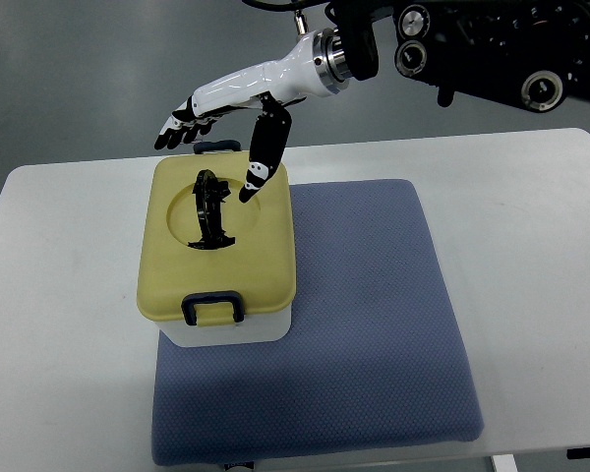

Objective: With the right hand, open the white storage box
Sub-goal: 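Reach the right hand over the lid and lower it to the black handle, then grasp the black lid handle with the right hand and lift the lid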

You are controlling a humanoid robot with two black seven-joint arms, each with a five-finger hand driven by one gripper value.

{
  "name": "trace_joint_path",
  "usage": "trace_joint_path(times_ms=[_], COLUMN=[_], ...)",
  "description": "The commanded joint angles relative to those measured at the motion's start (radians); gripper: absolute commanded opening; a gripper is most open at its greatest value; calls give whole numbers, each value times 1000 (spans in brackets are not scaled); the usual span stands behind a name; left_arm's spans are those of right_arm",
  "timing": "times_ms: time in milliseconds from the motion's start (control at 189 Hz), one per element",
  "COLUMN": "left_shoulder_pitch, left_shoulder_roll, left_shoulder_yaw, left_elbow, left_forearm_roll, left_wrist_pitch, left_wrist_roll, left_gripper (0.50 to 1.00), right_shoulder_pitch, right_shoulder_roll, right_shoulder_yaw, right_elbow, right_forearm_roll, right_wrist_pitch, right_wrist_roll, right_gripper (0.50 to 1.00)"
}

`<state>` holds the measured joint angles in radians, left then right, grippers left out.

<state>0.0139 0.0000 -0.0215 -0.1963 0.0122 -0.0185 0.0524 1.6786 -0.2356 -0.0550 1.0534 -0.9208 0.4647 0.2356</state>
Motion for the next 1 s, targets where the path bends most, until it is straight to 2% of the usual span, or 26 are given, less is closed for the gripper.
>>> trace_joint_path(times_ms=[0, 132, 360, 810, 927, 995], left_shoulder_pitch=[0, 0, 0, 1, 3, 3], left_shoulder_roll=[0, 0, 0, 0, 0, 0], left_shoulder_yaw=[0, 0, -2, -2, -2, -2], left_elbow=[-3, -3, -3, -3, -3, -3], left_forearm_roll=[0, 0, 0, 0, 0, 0], left_wrist_pitch=[0, 0, 0, 0, 0, 0], left_wrist_roll=[0, 0, 0, 0, 0, 0], left_gripper=[1000, 1000, 1000, 1000, 1000, 1000], right_shoulder_pitch=[-19, -31, -79, -165, -169, -178], right_shoulder_roll=[13, 30, 45, 85, 97, 101], right_shoulder_yaw=[0, -2, -9, -9, -13, -14], right_elbow=[2, 2, -6, -9, -9, -10], right_forearm_roll=[-38, -43, -171, -178, -178, -182], right_wrist_pitch=[-75, -164, -224, -348, -377, -388], right_wrist_roll=[11, 16, 24, 24, 24, 24], right_gripper=[926, 926, 924, 919, 909, 883])
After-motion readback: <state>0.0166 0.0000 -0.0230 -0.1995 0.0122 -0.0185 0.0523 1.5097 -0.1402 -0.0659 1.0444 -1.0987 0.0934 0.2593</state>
